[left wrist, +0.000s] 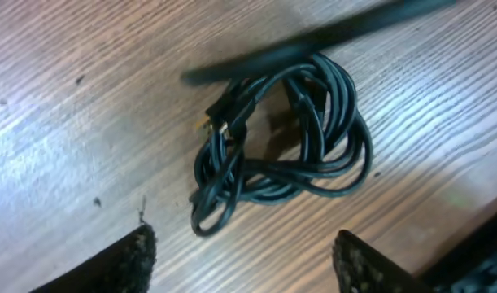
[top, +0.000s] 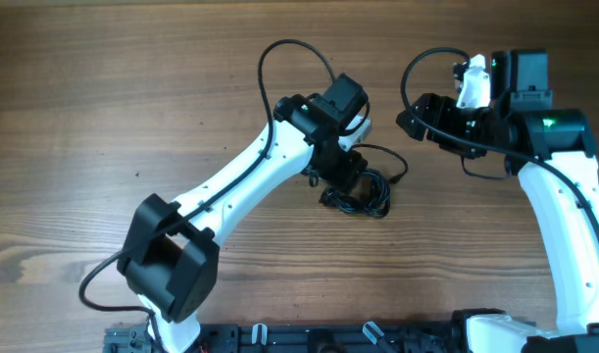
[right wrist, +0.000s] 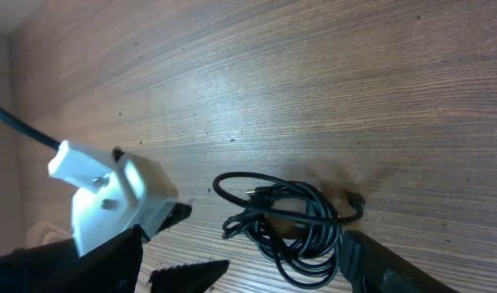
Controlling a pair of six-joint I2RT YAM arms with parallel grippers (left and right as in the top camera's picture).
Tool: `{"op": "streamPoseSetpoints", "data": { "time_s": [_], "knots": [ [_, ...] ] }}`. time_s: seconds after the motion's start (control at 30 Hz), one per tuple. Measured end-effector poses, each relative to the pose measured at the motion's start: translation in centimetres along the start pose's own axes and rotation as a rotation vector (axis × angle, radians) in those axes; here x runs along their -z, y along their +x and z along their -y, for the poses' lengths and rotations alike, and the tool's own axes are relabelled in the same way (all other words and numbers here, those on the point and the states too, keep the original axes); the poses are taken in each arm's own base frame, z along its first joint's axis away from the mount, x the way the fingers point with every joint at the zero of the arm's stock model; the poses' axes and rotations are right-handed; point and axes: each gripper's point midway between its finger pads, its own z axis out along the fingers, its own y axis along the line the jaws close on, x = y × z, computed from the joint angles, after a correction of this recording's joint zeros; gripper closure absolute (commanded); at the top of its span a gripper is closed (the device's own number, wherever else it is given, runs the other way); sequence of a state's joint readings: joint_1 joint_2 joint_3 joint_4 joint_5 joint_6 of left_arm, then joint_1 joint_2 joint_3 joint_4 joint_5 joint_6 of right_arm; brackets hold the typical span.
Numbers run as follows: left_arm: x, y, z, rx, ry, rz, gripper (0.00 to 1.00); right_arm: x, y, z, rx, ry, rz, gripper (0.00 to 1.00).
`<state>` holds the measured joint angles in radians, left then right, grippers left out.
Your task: Untangle cables
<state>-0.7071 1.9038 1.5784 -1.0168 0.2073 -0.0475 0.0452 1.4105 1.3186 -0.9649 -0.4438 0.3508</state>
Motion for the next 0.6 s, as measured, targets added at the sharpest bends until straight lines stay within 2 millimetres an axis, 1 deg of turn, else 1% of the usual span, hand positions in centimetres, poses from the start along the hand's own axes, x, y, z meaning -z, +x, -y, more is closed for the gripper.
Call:
{"op": "streamPoseSetpoints", "data": {
  "time_s": [0.07,0.17,0.23,0.27,0.3,0.37,0.4,0.43,0.47,0.5,0.6],
  "knots": [
    [-1.5,0.2,-0.3,-0.032,-0.004,-0.033,0.30,-0.2,0.2,0.2,0.002,0.004,-0.012,0.20],
    [-4.4,0.5,-1.0,-0.074,-0.006,-0.084,0.34,-0.5,0.2,0.3,0.004,0.008,-0.022,0.20],
    [-5.7,0.1,-1.2,-0.094,-0.005,-0.080,0.41,-0.6,0.2,0.4,0.002,0.009,-0.026,0.20],
    [-6.2,0.0,-1.3,-0.105,-0.005,-0.079,0.54,-0.8,0.2,0.5,0.001,0.011,-0.030,0.20],
    [-6.6,0.2,-1.4,-0.107,-0.006,-0.091,0.65,-0.9,0.3,0.5,-0.002,0.012,-0.033,0.20],
    [-7.2,0.5,-1.6,-0.107,-0.006,-0.110,0.69,-0.9,0.3,0.6,-0.002,0.012,-0.034,0.20],
    [-7.7,0.9,-1.7,-0.113,-0.006,-0.129,0.72,-0.9,0.2,0.6,-0.002,0.012,-0.034,0.20],
    [-7.8,0.9,-1.7,-0.113,-0.006,-0.133,0.76,-0.9,0.2,0.6,-0.002,0.012,-0.034,0.20],
    [-7.8,0.9,-1.7,-0.113,-0.006,-0.133,0.89,-0.9,0.2,0.6,-0.002,0.012,-0.034,0.20],
    [-7.8,0.9,-1.7,-0.113,-0.004,-0.133,0.96,-0.9,0.2,0.6,-0.002,0.012,-0.034,0.20],
    [-7.8,0.9,-1.6,-0.104,0.000,-0.132,0.96,-1.0,0.2,0.6,-0.002,0.012,-0.034,0.20]
  ]
}}
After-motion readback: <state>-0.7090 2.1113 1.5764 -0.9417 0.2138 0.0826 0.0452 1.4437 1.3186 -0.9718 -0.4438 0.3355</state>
